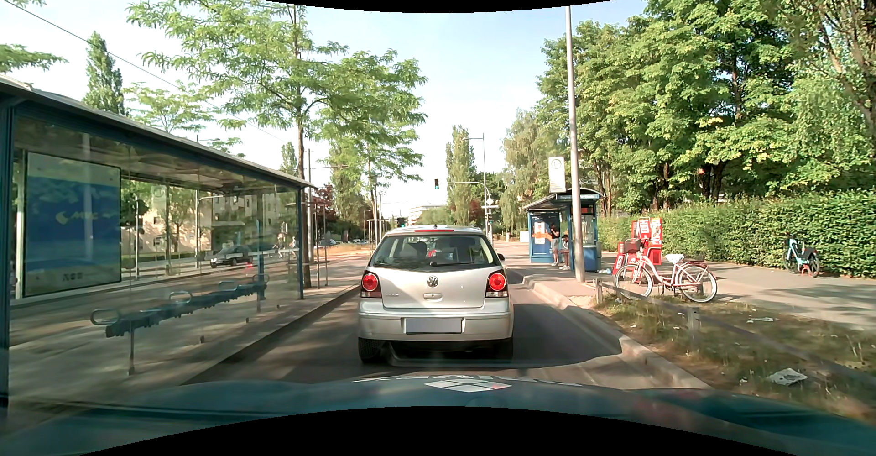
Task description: Follow the waypoints while adhering to traffic rules and regulations
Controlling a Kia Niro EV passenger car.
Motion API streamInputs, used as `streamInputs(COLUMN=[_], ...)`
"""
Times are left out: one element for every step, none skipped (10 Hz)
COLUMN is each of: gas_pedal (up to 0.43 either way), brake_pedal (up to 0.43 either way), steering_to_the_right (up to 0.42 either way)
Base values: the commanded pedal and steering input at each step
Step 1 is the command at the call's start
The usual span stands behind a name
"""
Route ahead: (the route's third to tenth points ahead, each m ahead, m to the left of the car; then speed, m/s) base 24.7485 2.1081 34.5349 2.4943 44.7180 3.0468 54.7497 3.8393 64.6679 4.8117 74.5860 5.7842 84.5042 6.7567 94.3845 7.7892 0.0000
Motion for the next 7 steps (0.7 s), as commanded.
streamInputs(gas_pedal=[0.0, 0.0, 0.0, 0.0, 0.0, 0.0, 0.0], brake_pedal=[0.232, 0.226, 0.226, 0.226, 0.226, 0.226, 0.226], steering_to_the_right=[-0.003, -0.002, -0.003, -0.003, -0.003, -0.003, -0.003])
